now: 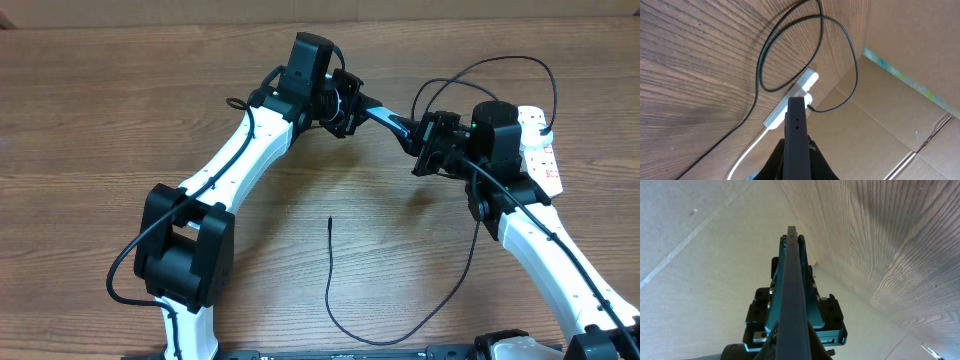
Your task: Plug charger to phone and switch on socket
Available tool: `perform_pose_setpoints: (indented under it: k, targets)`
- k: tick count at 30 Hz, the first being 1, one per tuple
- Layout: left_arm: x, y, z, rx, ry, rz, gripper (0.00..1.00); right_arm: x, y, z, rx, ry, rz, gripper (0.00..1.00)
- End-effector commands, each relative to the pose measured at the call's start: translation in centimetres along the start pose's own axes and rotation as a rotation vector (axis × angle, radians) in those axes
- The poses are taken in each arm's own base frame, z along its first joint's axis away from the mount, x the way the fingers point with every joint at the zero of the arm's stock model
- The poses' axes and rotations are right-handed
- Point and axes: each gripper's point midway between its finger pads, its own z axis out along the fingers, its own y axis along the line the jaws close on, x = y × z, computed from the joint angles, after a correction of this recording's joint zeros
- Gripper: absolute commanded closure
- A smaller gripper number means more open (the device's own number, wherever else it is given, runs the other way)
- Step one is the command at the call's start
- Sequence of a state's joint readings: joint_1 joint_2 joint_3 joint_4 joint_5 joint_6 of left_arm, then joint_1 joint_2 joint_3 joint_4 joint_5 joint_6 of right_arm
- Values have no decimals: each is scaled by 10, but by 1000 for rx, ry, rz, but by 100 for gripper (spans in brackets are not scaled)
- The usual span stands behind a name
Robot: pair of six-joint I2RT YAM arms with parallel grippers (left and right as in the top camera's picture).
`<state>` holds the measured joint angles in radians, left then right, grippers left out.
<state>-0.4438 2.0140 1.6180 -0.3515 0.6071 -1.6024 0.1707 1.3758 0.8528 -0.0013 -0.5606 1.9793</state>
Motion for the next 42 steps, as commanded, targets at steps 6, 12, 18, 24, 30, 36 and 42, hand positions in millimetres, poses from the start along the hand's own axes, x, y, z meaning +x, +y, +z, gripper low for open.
perform_pose_setpoints:
  k: [6, 12, 18, 24, 30, 36, 42]
  targets:
    - [6, -23, -14, 54, -29, 54, 96, 10, 10, -2, -17, 27, 15, 94]
    - [6, -23, -14, 56, -31, 54, 96, 10, 11, -2, -18, 27, 15, 70]
    - [5, -24, -15, 57, -33, 53, 96, 10, 11, -2, -18, 28, 14, 39]
    - [-8, -26, -23, 68, -44, 37, 96, 10, 10, -2, -17, 28, 11, 7]
    - [-30, -30, -45, 98, -10, 54, 96, 10, 10, -2, -14, 33, -66, 0]
    - [-44, -30, -75, 144, 84, 262, 96, 11, 9, -3, -16, 36, -260, 0]
    - [-50, -21, -106, 198, 190, 460, 96, 13, 5, -3, -6, 52, -504, 0]
